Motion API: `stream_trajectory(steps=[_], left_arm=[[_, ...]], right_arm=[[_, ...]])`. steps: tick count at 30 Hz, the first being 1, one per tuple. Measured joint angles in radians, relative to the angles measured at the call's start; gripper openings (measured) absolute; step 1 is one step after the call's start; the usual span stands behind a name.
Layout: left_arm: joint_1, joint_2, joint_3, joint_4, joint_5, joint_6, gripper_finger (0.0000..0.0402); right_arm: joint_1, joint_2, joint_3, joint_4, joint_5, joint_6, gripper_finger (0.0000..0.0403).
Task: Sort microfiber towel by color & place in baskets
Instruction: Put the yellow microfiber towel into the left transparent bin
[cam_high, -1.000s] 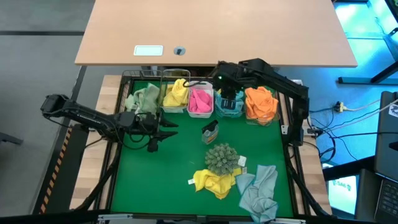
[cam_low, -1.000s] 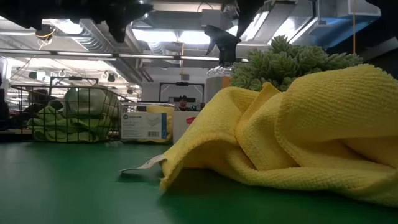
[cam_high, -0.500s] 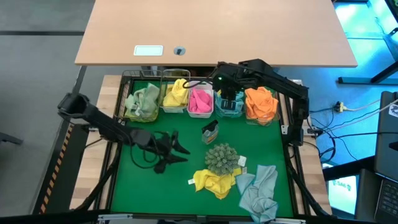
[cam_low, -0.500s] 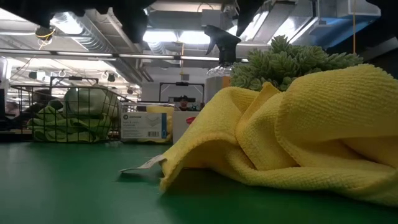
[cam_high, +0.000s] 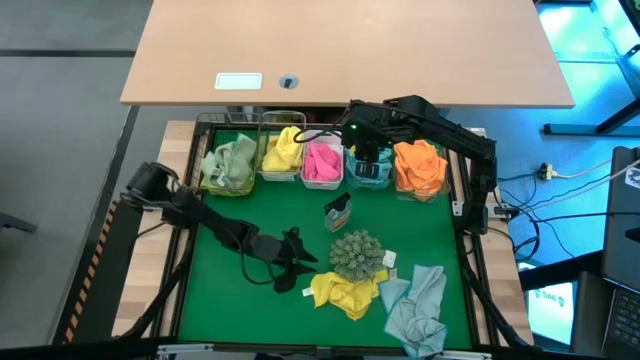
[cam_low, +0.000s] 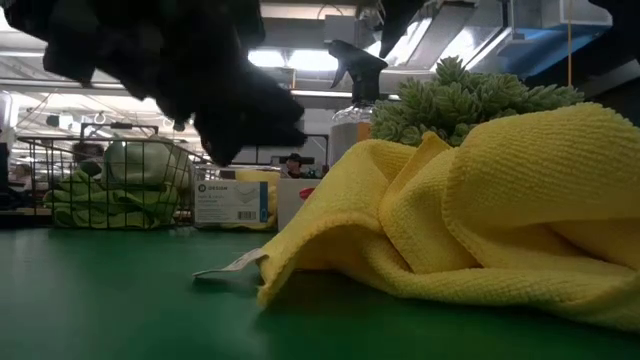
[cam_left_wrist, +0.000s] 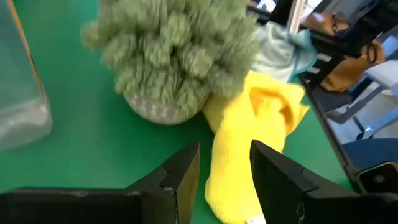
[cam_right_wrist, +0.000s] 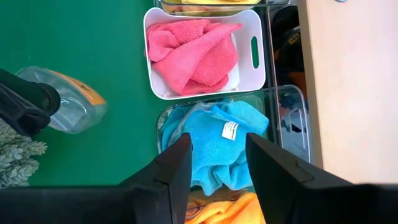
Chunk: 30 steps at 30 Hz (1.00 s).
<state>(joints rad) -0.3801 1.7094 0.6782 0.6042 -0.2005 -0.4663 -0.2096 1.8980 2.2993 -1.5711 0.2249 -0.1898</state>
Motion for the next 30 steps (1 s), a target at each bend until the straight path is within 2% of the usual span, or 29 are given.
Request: stream_trajectory(steps=[10, 19, 30], left_arm=[[0.000, 0.149, 0.081, 0.000, 0.013, -0.023, 0.0137], [0.000, 0.170, 0.120, -0.006, 0.063, -0.057, 0.0140], [0.000, 0.170, 0.120, -0.024, 0.068, -0.081, 0.0202]], right_arm=[[0.000, 0.000, 0.000, 0.000, 0.000, 0.000, 0.0150], [0.000, 0.000, 0.000, 0.000, -0.001, 0.000, 0.0150], [0.000, 0.001, -0.001, 0.000, -0.002, 0.000, 0.0150]])
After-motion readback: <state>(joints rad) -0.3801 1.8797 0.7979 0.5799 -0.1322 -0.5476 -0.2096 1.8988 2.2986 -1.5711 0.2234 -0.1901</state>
